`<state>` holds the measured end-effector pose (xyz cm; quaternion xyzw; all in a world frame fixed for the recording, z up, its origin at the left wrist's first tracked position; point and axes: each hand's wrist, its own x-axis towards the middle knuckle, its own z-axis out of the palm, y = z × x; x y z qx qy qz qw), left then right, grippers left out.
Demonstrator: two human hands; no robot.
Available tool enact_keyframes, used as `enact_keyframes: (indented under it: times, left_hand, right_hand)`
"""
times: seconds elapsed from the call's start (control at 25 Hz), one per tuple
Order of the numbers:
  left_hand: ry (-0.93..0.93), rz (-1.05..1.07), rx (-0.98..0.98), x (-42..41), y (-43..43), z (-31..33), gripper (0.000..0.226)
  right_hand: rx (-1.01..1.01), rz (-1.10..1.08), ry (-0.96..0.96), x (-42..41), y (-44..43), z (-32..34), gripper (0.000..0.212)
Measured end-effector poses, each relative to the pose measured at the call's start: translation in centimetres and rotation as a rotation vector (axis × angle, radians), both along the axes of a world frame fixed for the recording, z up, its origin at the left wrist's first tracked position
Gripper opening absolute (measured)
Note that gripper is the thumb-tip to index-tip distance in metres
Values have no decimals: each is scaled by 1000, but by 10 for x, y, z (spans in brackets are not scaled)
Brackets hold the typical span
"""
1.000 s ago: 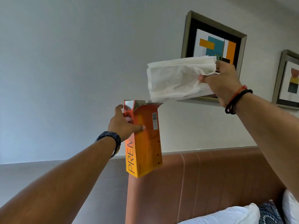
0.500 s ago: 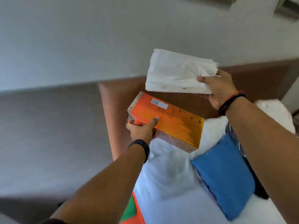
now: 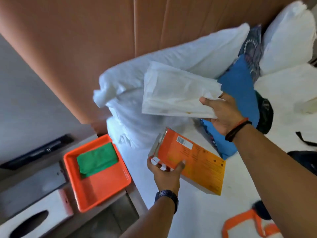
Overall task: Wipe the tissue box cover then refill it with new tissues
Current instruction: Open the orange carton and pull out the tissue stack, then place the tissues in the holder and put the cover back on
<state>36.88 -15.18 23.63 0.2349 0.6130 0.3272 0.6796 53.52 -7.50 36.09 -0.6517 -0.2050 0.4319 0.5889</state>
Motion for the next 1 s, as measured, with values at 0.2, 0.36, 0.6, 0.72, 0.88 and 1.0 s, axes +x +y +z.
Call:
enact_keyframes:
  times: [0.2, 0.36, 0.6, 0.72, 0.88, 1.0]
  left_hand:
    - [-43, 150, -89, 32, 5, -68, 100]
    - [14, 117, -90, 31, 16, -83, 119]
    - [371, 393, 189, -26, 77, -39, 46]
    - [-74, 394, 87, -75, 129, 4, 49]
    - [-626, 124, -33, -158, 162, 44, 53]
    - [-874, 28, 76, -238, 171, 69, 68]
  right_hand:
    - [-69, 29, 41, 18, -10, -79, 36]
    - [-71, 49, 73, 20, -4, -97, 40]
    - [-5, 102, 73, 0, 16, -55, 42]
    - [57, 231, 86, -44, 41, -4, 43]
    - [207, 566, 149, -149, 81, 69, 40]
    - [192, 852, 148, -237, 111, 95, 33]
